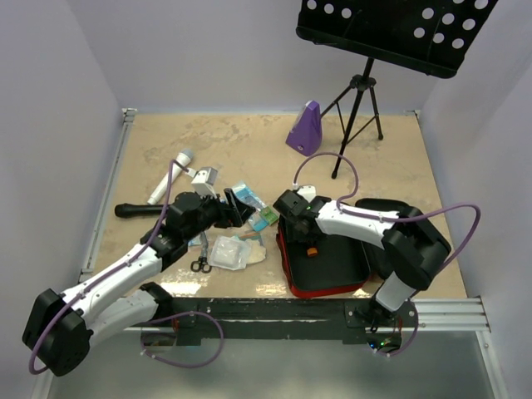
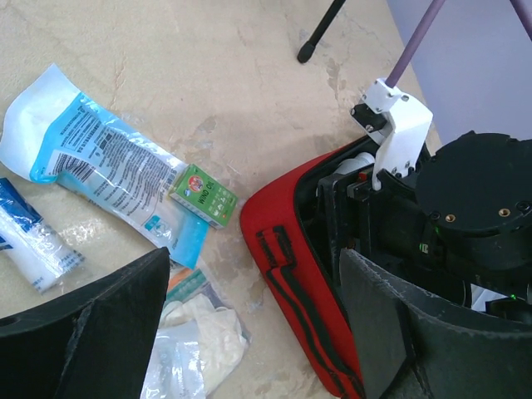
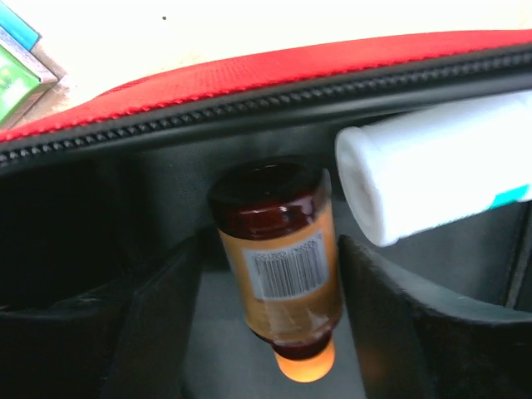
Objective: Organize the medicine kit
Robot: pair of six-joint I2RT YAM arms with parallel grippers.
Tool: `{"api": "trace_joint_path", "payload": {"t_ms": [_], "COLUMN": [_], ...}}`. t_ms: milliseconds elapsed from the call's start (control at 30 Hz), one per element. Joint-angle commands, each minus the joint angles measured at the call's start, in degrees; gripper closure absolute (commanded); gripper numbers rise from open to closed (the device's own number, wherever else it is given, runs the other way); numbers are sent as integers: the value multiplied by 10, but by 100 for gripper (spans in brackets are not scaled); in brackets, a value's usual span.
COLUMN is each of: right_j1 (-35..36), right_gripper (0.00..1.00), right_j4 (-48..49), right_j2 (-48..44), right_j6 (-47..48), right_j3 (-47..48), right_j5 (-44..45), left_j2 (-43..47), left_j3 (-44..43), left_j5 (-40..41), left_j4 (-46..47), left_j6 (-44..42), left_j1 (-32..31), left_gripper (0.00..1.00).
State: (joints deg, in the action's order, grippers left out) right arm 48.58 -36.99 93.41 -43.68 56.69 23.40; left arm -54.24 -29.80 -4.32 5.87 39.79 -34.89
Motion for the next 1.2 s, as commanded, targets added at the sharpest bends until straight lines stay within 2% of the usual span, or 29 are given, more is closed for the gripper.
{"api": "trace_joint_path", "payload": {"t_ms": [0,100,400,600,867,1167], "right_j1": [4,13,28,32,57,67], "right_gripper": [37,46,58,56,51,46], "right_j4": [4,-14,-87,-110,-206,-205], "right_j2": [-16,-46,-131,-118,-85,-30], "right_j6": [2,-7,-31,3,-10,-37], "right_j3": [25,18,-11,-5,76,72], "right_j5": [11,18,41,21,88,104], "left_j2": [24,39,30,11,-4,-30], "left_j3": [-6,-6,-7,-17,-23,-38], "left_j5": [2,13,13,-5,-3,-19], "left_j4": [-2,-17,-17,-9,-6,-1], "left_j6": [-13,-21,-23,-21,-24,-22], "left_j1": [-1,0,-1,0,0,-2], "left_gripper": [13,13,12,12,12,13]}}
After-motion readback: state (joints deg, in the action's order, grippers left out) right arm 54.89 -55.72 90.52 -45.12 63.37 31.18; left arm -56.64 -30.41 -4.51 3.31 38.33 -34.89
